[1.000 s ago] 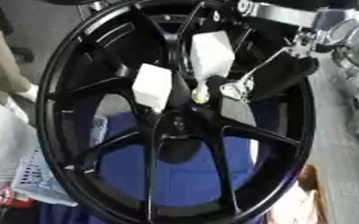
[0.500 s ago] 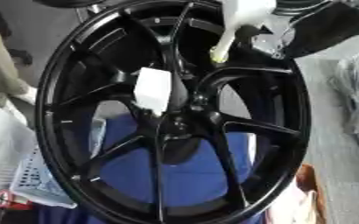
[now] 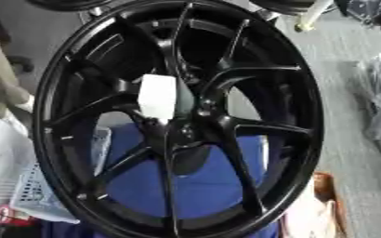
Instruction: Pull the pin out of the wheel hub.
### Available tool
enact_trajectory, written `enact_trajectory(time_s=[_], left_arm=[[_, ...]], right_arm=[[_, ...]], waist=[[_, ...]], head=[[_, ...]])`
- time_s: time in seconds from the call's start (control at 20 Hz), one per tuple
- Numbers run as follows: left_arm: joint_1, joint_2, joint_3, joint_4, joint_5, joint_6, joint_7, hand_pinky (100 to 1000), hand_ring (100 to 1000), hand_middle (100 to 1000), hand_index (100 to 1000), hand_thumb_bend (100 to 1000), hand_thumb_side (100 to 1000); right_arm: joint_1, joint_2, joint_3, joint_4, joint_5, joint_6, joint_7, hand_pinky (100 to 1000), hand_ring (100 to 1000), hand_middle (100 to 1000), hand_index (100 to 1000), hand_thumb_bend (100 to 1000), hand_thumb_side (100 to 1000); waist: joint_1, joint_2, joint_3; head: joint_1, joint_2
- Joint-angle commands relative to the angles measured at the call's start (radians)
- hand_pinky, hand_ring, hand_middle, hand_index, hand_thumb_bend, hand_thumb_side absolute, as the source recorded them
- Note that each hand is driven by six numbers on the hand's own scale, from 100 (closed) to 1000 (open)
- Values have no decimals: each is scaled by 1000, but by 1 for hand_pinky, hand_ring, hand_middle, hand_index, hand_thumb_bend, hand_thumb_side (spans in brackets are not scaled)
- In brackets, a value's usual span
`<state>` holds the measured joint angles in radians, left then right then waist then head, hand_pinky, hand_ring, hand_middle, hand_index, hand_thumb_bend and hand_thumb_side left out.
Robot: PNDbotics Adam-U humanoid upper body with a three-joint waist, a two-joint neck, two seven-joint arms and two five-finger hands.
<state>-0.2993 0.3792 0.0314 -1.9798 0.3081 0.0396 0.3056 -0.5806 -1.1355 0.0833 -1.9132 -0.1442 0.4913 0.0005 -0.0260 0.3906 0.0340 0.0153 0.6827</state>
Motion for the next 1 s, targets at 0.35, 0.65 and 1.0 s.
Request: enact_trajectory(time_s=[0.35,0.65,1.0], left_arm=[[-4,19,22,-20,-8,-11,12,864,687,669,723,100,694],[-4,18,24,-20,-9,-15,16,864,686,669,723,100,693],[-4,15,25,-20,-10,-14,16,863,685,669,723,100,694]], right_arm=[[113,-27,-138,192,24,-21,-144,719,671,519,593,100,100],[191,19,-184,307,72,-8,-205,722,685,542,617,130,100],[216,42,-198,447,108,-5,-254,729,711,571,645,170,100]], waist=[[22,-29,-13],[31,-27,-16],[37,-25,-16]], head=[[12,-8],[20,-10],[22,-11]])
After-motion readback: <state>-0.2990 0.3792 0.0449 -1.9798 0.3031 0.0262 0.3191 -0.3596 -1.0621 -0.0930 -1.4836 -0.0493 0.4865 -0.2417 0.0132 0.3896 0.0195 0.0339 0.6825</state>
